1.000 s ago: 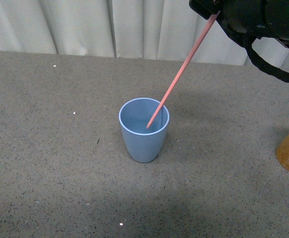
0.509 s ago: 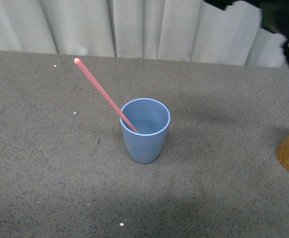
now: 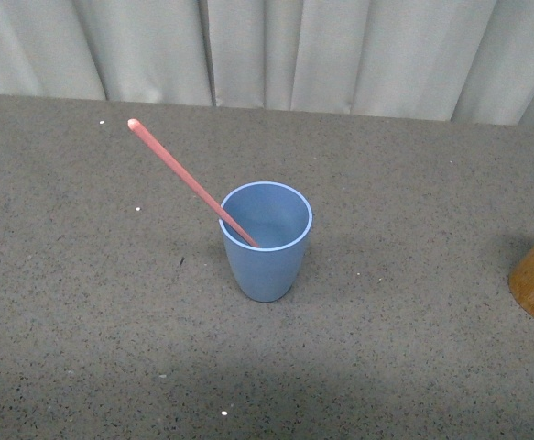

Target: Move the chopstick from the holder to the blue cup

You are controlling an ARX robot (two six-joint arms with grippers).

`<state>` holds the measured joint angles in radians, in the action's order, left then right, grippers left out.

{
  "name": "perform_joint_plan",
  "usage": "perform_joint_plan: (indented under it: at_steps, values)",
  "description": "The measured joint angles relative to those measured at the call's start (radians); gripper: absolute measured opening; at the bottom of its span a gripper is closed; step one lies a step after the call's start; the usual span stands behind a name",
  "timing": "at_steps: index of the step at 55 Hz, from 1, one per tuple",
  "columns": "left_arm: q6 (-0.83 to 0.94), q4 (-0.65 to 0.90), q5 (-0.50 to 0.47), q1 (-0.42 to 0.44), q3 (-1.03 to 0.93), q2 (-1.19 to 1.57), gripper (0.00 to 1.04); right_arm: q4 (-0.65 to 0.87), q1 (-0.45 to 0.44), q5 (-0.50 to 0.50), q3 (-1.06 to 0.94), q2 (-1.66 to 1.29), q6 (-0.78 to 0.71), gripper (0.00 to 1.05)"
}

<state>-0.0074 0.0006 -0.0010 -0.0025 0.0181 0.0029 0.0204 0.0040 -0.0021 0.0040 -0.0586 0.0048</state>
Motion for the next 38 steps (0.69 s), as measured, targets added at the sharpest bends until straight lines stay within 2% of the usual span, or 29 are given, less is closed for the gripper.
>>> perform_joint_plan:
  at_steps: [32, 38]
  values:
    - [0.0, 0.0, 0.001, 0.0, 0.0, 0.0, 0.98, -0.018, -0.002, 0.001, 0.0, 0.053, -0.001, 0.01]
    - [0.0, 0.0, 0.001, 0.0, 0.0, 0.0, 0.98, -0.019, -0.002, 0.001, 0.0, 0.053, -0.002, 0.16]
